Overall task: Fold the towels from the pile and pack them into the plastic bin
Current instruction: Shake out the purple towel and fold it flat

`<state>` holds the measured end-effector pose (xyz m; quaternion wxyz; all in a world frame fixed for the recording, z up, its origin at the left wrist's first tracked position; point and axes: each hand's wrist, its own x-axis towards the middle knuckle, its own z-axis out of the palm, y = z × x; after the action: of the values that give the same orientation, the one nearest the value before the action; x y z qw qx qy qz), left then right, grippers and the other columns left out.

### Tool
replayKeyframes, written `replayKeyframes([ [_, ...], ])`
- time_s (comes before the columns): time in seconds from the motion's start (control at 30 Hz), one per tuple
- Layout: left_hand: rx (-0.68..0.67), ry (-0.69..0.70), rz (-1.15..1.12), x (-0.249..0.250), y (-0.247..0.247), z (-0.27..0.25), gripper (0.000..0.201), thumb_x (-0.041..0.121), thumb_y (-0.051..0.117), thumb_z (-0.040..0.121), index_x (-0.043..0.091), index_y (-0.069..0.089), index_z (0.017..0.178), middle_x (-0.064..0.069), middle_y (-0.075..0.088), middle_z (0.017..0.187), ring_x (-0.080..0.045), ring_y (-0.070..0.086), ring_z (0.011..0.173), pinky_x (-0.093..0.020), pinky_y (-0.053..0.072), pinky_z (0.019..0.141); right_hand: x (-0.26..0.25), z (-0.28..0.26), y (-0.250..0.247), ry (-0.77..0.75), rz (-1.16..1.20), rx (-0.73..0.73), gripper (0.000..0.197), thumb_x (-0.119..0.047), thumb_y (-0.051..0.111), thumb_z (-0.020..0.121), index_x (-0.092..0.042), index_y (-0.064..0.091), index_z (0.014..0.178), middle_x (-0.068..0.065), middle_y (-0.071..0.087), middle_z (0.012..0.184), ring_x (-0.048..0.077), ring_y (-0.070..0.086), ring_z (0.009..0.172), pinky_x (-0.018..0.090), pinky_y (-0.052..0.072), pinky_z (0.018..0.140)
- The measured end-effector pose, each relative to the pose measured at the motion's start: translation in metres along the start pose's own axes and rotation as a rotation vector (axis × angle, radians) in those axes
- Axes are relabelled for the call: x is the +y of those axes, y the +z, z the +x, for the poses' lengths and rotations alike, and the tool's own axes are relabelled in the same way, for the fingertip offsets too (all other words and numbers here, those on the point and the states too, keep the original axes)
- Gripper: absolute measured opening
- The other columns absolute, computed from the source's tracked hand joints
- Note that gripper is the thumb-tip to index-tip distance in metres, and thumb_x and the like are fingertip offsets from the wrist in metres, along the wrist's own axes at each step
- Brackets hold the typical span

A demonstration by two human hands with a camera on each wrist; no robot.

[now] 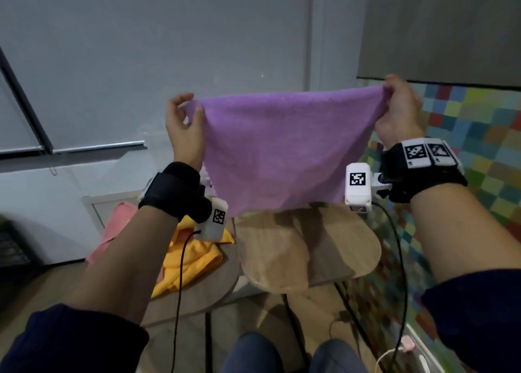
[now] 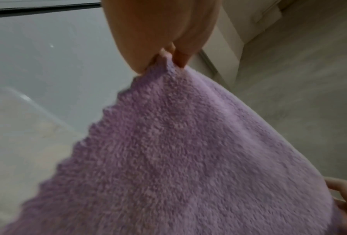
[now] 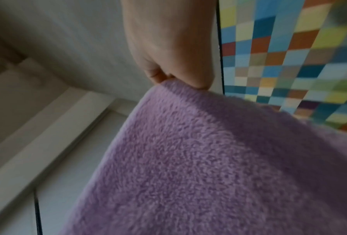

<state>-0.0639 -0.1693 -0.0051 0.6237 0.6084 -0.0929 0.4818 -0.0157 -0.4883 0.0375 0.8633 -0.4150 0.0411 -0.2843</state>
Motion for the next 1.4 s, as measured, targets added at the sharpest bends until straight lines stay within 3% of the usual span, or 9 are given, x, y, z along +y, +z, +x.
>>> replayKeyframes([
  [0.2, -0.288, -0.437, 0.062, -0.044, -0.031, -0.091, 0.025, -0.005, 0.052, 0.088, 0.013, 0.053, 0.105, -0.001, 0.056, 0.078, 0.004, 0.055, 0.058, -0.009, 0.044, 0.059, 0.060, -0.024, -0.066, 0.033, -0.722, 0.066, 0.023, -0.010, 0.053, 0.087, -0.004, 0.060, 0.108, 0.004, 0.053, 0.094, 0.021, 0.056, 0.088, 0.024, 0.039, 0.070],
  [0.37, -0.366, -0.681, 0.034, -0.067, -0.049, -0.153, 0.021, 0.001, 0.063, 0.078, 0.019, 0.058, 0.087, -0.006, 0.057, 0.081, -0.013, 0.050, 0.070, -0.021, 0.040, 0.064, 0.091, -0.055, -0.107, 0.093, -1.185, -0.113, 0.025, -0.011, 0.053, 0.089, 0.009, 0.063, 0.100, 0.024, 0.064, 0.107, 0.030, 0.060, 0.100, 0.028, 0.035, 0.071],
  [0.53, -0.494, -0.691, 0.233, -0.088, -0.050, -0.178, 0.024, 0.020, 0.063, 0.073, 0.007, 0.065, 0.093, -0.001, 0.060, 0.085, 0.004, 0.058, 0.072, -0.012, 0.042, 0.069, 0.115, -0.076, -0.121, 0.242, -1.393, -0.438, 0.004, -0.002, 0.058, 0.085, -0.001, 0.060, 0.083, 0.010, 0.058, 0.082, 0.013, 0.046, 0.055, 0.008, 0.034, 0.036],
  [0.67, -0.628, -0.636, 0.523, -0.115, -0.050, -0.191, 0.024, 0.013, 0.063, 0.085, -0.004, 0.066, 0.102, -0.013, 0.064, 0.093, -0.018, 0.057, 0.091, -0.014, 0.040, 0.068, 0.148, -0.080, -0.134, 0.190, -1.564, -0.548, 0.011, -0.014, 0.056, 0.085, -0.004, 0.060, 0.082, 0.011, 0.061, 0.081, 0.027, 0.061, 0.074, 0.023, 0.046, 0.068],
  [0.77, -0.385, -0.554, 0.464, -0.117, -0.046, -0.180, 0.018, 0.005, 0.058, 0.089, -0.005, 0.065, 0.102, -0.011, 0.064, 0.097, -0.016, 0.055, 0.092, -0.016, 0.036, 0.075, 0.152, -0.074, -0.135, 0.093, -1.570, -0.360, 0.018, -0.020, 0.050, 0.088, -0.007, 0.061, 0.087, 0.010, 0.064, 0.077, 0.026, 0.062, 0.067, 0.030, 0.047, 0.071],
  [0.9, -0.144, -0.525, 0.314, -0.120, -0.042, -0.146, 0.022, 0.012, 0.058, 0.090, -0.002, 0.065, 0.107, -0.009, 0.064, 0.101, -0.013, 0.054, 0.096, -0.019, 0.039, 0.083, 0.150, -0.031, -0.122, 0.155, -1.393, -0.229, 0.042, -0.042, 0.054, 0.088, -0.002, 0.069, 0.090, 0.014, 0.065, 0.090, 0.033, 0.062, 0.092, 0.037, 0.047, 0.080],
  [1.1, -0.179, -0.544, 0.427, -0.150, -0.034, -0.121, 0.029, 0.006, 0.057, 0.090, -0.002, 0.060, 0.117, -0.006, 0.059, 0.110, -0.013, 0.051, 0.103, -0.008, 0.039, 0.075, 0.164, 0.011, -0.098, 0.216, -0.969, -0.084, 0.036, -0.035, 0.071, 0.081, -0.013, 0.055, 0.058, 0.007, 0.058, 0.076, 0.018, 0.052, 0.080, 0.029, 0.040, 0.073],
  [1.23, -0.233, -0.732, 0.462, -0.175, -0.039, -0.128, 0.035, 0.000, 0.058, 0.087, 0.000, 0.055, 0.122, -0.018, 0.059, 0.114, -0.027, 0.058, 0.098, -0.026, 0.045, 0.076, 0.190, 0.011, -0.113, 0.463, -1.034, -0.185, 0.062, -0.054, 0.075, 0.069, 0.003, 0.066, 0.092, 0.014, 0.061, 0.090, 0.024, 0.057, 0.077, 0.032, 0.048, 0.061],
  [1.4, -0.232, -0.777, 0.441, -0.184, -0.050, -0.144, 0.022, -0.006, 0.057, 0.084, 0.012, 0.054, 0.097, -0.007, 0.057, 0.095, -0.019, 0.052, 0.075, -0.014, 0.041, 0.050, 0.196, 0.007, -0.138, 0.560, -1.048, -0.297, 0.034, -0.016, 0.073, 0.079, 0.007, 0.066, 0.103, 0.016, 0.066, 0.100, 0.026, 0.063, 0.088, 0.024, 0.046, 0.063],
])
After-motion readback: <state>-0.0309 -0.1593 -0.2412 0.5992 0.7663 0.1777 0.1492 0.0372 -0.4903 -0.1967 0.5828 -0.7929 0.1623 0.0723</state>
